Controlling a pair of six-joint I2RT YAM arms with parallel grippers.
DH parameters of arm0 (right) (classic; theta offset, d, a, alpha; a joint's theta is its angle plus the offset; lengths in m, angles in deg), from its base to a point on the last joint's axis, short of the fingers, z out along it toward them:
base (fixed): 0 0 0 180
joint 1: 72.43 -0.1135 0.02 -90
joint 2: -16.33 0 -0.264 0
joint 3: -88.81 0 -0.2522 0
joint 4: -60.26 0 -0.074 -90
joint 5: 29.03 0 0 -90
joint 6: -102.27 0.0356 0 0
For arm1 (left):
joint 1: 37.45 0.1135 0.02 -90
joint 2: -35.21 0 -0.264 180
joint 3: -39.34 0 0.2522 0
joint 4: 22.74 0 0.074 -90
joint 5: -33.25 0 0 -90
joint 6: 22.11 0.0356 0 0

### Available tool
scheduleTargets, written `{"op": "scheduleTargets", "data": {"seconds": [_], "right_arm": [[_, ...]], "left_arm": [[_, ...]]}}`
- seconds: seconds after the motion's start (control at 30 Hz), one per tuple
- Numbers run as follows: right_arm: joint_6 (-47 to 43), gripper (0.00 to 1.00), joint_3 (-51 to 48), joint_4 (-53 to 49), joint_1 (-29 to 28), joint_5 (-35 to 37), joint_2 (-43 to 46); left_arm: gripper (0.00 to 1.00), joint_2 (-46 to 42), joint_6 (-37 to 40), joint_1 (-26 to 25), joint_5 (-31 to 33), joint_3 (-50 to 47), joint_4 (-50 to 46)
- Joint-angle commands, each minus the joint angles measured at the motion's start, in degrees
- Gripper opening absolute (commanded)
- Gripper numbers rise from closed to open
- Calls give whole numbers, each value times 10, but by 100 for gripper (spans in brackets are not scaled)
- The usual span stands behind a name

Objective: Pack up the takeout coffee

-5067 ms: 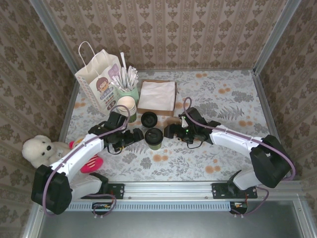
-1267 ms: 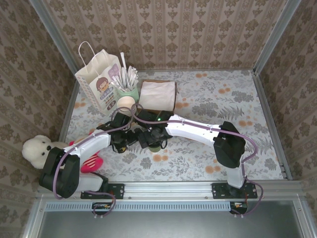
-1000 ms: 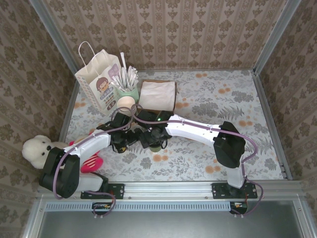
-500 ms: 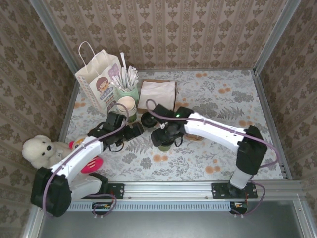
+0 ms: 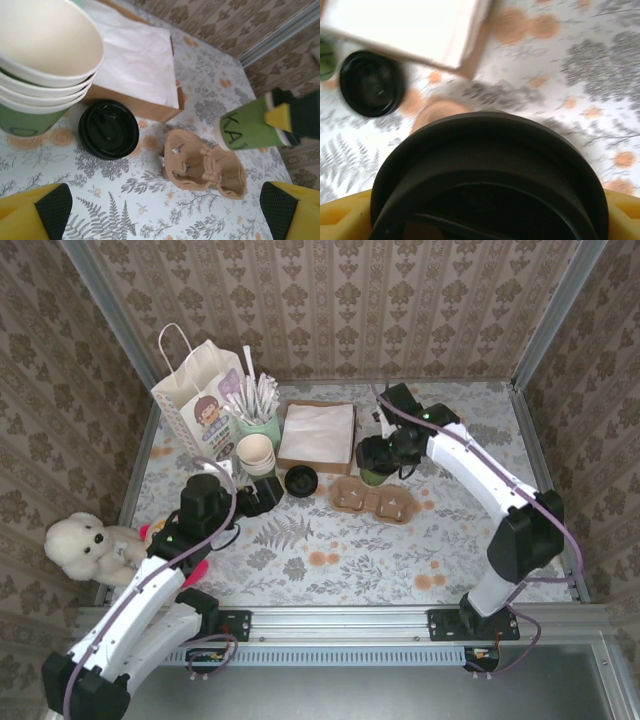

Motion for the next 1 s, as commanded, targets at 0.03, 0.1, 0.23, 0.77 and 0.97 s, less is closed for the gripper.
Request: {"op": "scheduleTargets", "data": {"seconds": [0.03, 0.1, 0.23, 0.77, 0.97], "right_arm": [[-42, 80, 96, -18, 32, 49, -98], [-47, 80, 148, -24, 40, 51, -148], [-51, 79, 284, -61, 47, 80, -256], [-19, 80, 524, -129, 56, 84, -449], [-3, 83, 524, -111, 57, 77, -461]], "left_arm": [[100, -51, 30, 5, 16, -27, 35], [100, -66, 34, 5, 13, -35, 40], [100, -98, 36, 5, 49, -44, 14], [100, -93, 38, 7, 61, -42, -39], [100, -78, 28, 23, 55, -41, -35]]}}
